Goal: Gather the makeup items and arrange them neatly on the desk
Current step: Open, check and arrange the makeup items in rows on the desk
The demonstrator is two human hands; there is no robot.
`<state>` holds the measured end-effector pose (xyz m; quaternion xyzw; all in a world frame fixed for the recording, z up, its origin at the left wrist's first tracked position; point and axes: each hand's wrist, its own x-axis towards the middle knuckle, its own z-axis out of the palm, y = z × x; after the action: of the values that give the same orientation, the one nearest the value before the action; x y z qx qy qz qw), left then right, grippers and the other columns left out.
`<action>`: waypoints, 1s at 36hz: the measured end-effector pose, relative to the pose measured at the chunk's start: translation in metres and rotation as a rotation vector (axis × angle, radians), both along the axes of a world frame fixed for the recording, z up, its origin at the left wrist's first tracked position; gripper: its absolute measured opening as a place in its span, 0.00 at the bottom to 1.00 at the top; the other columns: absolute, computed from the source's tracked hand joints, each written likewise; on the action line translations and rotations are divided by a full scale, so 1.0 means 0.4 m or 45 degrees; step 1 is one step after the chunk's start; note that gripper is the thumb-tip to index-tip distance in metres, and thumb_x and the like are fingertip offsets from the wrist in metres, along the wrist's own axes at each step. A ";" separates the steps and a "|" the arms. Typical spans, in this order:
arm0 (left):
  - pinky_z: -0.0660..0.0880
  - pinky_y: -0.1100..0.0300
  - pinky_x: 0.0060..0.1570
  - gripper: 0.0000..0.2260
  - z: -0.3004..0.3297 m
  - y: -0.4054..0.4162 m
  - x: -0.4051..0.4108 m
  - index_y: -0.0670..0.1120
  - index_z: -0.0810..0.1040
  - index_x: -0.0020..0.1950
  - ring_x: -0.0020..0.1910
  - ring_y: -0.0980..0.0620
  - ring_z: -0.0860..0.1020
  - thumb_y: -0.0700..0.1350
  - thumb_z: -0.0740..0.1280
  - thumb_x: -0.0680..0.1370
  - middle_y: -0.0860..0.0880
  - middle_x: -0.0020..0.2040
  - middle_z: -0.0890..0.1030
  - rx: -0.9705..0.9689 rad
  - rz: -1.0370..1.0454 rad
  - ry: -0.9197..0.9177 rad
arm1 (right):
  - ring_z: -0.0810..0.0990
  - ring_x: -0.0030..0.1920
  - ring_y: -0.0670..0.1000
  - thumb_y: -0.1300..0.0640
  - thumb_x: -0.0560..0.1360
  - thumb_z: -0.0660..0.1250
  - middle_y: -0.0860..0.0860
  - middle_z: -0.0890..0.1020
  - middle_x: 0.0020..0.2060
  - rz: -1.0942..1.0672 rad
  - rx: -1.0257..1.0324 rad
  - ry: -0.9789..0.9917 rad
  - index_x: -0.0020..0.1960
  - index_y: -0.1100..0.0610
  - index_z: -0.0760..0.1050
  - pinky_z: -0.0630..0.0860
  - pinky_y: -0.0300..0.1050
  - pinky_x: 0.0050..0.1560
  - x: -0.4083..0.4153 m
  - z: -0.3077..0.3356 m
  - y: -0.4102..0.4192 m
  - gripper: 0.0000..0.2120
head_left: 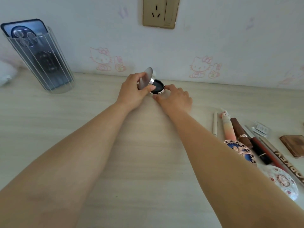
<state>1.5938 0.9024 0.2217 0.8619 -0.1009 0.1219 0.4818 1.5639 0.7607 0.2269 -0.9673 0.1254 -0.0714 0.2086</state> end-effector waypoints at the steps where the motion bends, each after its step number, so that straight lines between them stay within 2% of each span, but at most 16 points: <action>1: 0.69 0.63 0.58 0.23 0.003 -0.002 -0.004 0.49 0.72 0.66 0.62 0.53 0.72 0.50 0.70 0.73 0.49 0.62 0.73 0.014 0.006 -0.001 | 0.70 0.62 0.54 0.36 0.72 0.62 0.51 0.75 0.60 0.004 0.004 -0.010 0.67 0.47 0.68 0.64 0.47 0.56 -0.002 0.000 0.001 0.26; 4: 0.66 0.65 0.54 0.24 0.010 -0.011 -0.022 0.49 0.69 0.67 0.62 0.54 0.71 0.51 0.71 0.73 0.51 0.65 0.70 0.078 0.017 0.009 | 0.70 0.63 0.55 0.43 0.76 0.62 0.52 0.75 0.60 0.037 0.060 -0.057 0.66 0.51 0.69 0.64 0.46 0.58 -0.012 -0.007 -0.004 0.22; 8: 0.61 0.67 0.56 0.30 0.016 -0.020 -0.070 0.45 0.62 0.71 0.68 0.54 0.64 0.47 0.71 0.73 0.50 0.70 0.63 0.095 0.079 -0.020 | 0.69 0.61 0.55 0.55 0.77 0.60 0.53 0.74 0.59 0.095 0.121 -0.079 0.62 0.56 0.70 0.65 0.46 0.59 -0.056 -0.003 -0.014 0.14; 12: 0.57 0.69 0.60 0.32 0.007 -0.011 -0.139 0.43 0.59 0.73 0.72 0.49 0.58 0.43 0.70 0.72 0.45 0.73 0.58 0.140 0.140 -0.101 | 0.69 0.61 0.56 0.57 0.78 0.58 0.55 0.73 0.59 0.139 0.117 -0.062 0.59 0.56 0.74 0.66 0.46 0.60 -0.131 -0.004 -0.010 0.12; 15: 0.56 0.71 0.59 0.29 0.009 -0.017 -0.214 0.42 0.66 0.69 0.68 0.45 0.62 0.38 0.69 0.70 0.42 0.69 0.63 0.145 0.179 -0.247 | 0.70 0.61 0.56 0.60 0.78 0.58 0.55 0.72 0.58 0.170 0.208 -0.025 0.59 0.56 0.74 0.67 0.45 0.59 -0.203 0.006 -0.003 0.12; 18: 0.58 0.71 0.58 0.23 0.011 -0.042 -0.291 0.41 0.72 0.64 0.64 0.44 0.66 0.38 0.68 0.69 0.42 0.64 0.68 0.128 0.131 -0.298 | 0.72 0.60 0.55 0.65 0.77 0.56 0.55 0.73 0.59 0.223 0.284 -0.007 0.61 0.57 0.73 0.68 0.43 0.55 -0.292 0.031 -0.007 0.16; 23: 0.69 0.60 0.56 0.17 0.016 -0.121 -0.405 0.45 0.76 0.60 0.59 0.48 0.73 0.37 0.67 0.71 0.48 0.58 0.75 0.184 -0.131 -0.245 | 0.75 0.57 0.56 0.67 0.75 0.57 0.56 0.74 0.58 0.223 0.170 -0.189 0.61 0.58 0.74 0.69 0.44 0.51 -0.435 0.043 -0.066 0.16; 26: 0.69 0.63 0.55 0.16 0.028 -0.176 -0.454 0.47 0.77 0.60 0.57 0.53 0.74 0.37 0.66 0.73 0.50 0.57 0.76 0.179 -0.263 -0.164 | 0.74 0.57 0.57 0.69 0.74 0.57 0.57 0.75 0.56 0.174 0.127 -0.305 0.59 0.60 0.75 0.69 0.47 0.49 -0.506 0.036 -0.109 0.17; 29: 0.67 0.63 0.59 0.17 0.041 -0.230 -0.485 0.47 0.75 0.63 0.62 0.50 0.72 0.40 0.67 0.74 0.49 0.61 0.75 0.293 -0.354 -0.134 | 0.74 0.56 0.61 0.70 0.72 0.58 0.59 0.76 0.57 0.120 0.123 -0.417 0.55 0.63 0.76 0.66 0.47 0.45 -0.564 0.031 -0.145 0.15; 32: 0.63 0.60 0.63 0.22 0.054 -0.280 -0.507 0.48 0.71 0.67 0.67 0.48 0.66 0.46 0.68 0.73 0.48 0.65 0.73 0.464 -0.410 -0.046 | 0.73 0.55 0.60 0.70 0.72 0.60 0.58 0.76 0.55 0.057 0.123 -0.472 0.54 0.63 0.76 0.66 0.47 0.46 -0.604 0.027 -0.182 0.13; 36: 0.70 0.52 0.57 0.17 0.061 -0.337 -0.523 0.52 0.75 0.58 0.61 0.42 0.70 0.52 0.67 0.70 0.48 0.58 0.78 0.603 -0.425 -0.026 | 0.74 0.54 0.58 0.70 0.73 0.58 0.56 0.75 0.57 0.045 0.151 -0.426 0.57 0.61 0.74 0.62 0.42 0.43 -0.640 0.027 -0.224 0.15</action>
<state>1.3844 0.7675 0.2462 0.9206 -0.2718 0.0229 0.2796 1.3080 0.6712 0.2378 -0.9299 0.0760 -0.2201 0.2846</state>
